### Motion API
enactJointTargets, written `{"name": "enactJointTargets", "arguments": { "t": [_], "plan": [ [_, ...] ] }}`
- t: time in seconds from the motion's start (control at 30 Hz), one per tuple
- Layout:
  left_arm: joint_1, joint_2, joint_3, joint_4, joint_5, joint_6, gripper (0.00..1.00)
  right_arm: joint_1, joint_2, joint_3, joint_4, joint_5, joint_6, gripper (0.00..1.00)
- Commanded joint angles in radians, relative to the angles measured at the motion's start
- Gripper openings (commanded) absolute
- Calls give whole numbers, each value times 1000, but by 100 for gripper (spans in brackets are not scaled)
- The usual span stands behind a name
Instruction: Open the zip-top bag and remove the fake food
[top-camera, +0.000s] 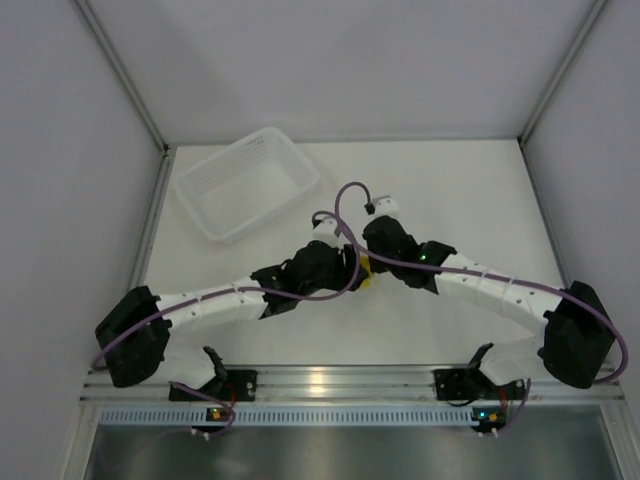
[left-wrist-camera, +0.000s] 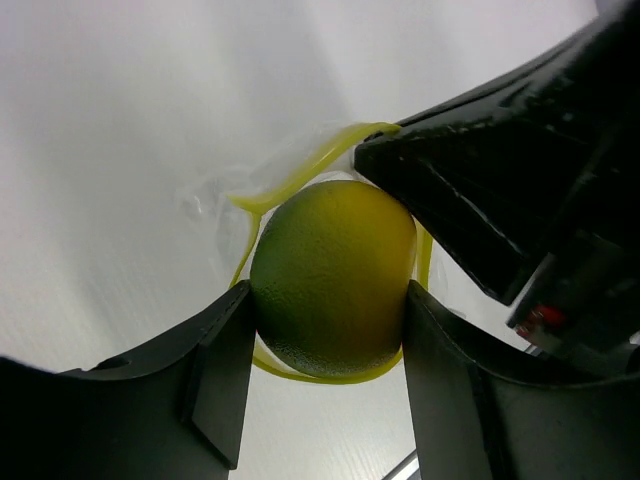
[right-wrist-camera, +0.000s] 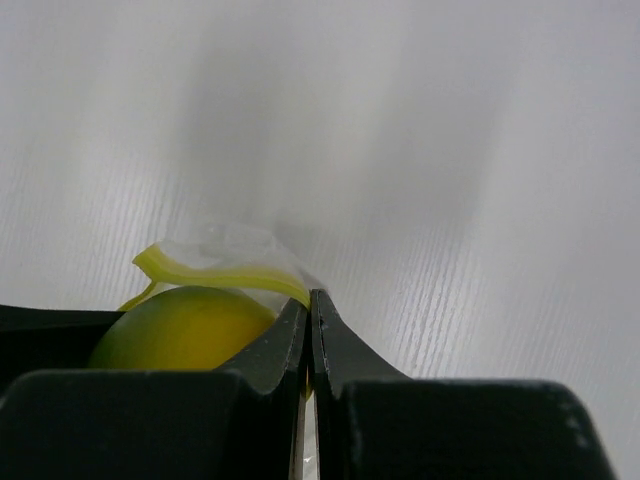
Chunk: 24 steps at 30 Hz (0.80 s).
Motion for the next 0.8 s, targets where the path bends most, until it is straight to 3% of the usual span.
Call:
{"name": "enactJointTargets", "arguments": {
  "t": [0.0, 0.47, 0.63, 0.77],
  "plan": [
    [-14, -95, -42, 135, 20, 43, 0, -15, 44, 54, -11, 22, -30, 0],
    [-14, -208, -98, 134, -351, -48, 0, -7, -36, -79, 131, -74, 56, 0],
    [15, -164, 37, -61, -471, -46, 0, -19, -36, -93, 140, -42, 65, 0],
    [150, -132, 123, -164, -436, -29, 0, -41, -46, -104, 140, -39, 63, 0]
  ]
}}
